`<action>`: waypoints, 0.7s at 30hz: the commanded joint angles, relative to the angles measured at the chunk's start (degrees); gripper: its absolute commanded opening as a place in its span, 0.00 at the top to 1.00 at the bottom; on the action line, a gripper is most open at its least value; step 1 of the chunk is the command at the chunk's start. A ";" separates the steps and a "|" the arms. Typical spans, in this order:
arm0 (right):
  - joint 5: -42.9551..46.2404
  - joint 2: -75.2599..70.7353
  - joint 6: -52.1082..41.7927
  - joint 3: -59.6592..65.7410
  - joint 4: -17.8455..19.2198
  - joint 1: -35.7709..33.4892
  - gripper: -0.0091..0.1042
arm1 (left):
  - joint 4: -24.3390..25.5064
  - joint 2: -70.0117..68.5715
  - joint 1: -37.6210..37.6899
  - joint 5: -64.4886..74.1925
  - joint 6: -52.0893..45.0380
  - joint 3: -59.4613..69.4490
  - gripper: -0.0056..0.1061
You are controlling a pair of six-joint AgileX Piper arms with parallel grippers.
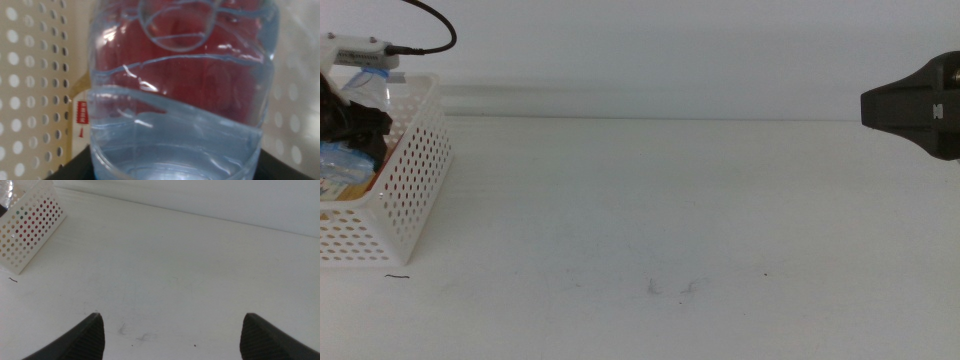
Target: Use arms to grab the bottles and put them into the dustbin to the left of the table.
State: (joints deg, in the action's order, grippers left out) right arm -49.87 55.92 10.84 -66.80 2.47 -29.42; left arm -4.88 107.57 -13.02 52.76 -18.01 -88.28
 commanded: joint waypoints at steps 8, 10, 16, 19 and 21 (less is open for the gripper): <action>0.57 -0.19 -0.12 -0.03 0.41 -0.13 0.16 | -0.81 -2.41 -0.02 0.62 1.53 -1.07 0.11; 0.57 -0.19 -0.12 -0.03 0.41 -0.13 0.16 | -1.70 -4.06 0.08 2.74 1.53 -0.97 0.11; 0.57 -0.19 -0.12 -0.03 0.41 -0.13 0.16 | -1.15 -15.67 3.78 2.54 4.71 5.76 0.11; 0.57 -0.19 -0.12 -0.03 0.41 -0.13 0.16 | -1.05 -25.55 6.77 -2.54 5.89 13.65 0.11; 0.57 -0.19 -0.12 -0.03 0.41 -0.13 0.16 | -1.16 -31.92 8.93 -6.55 5.89 19.24 0.11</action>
State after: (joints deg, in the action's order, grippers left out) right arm -49.87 55.92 10.84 -66.80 2.47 -29.42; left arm -5.87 80.57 -5.41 49.26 -13.15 -72.49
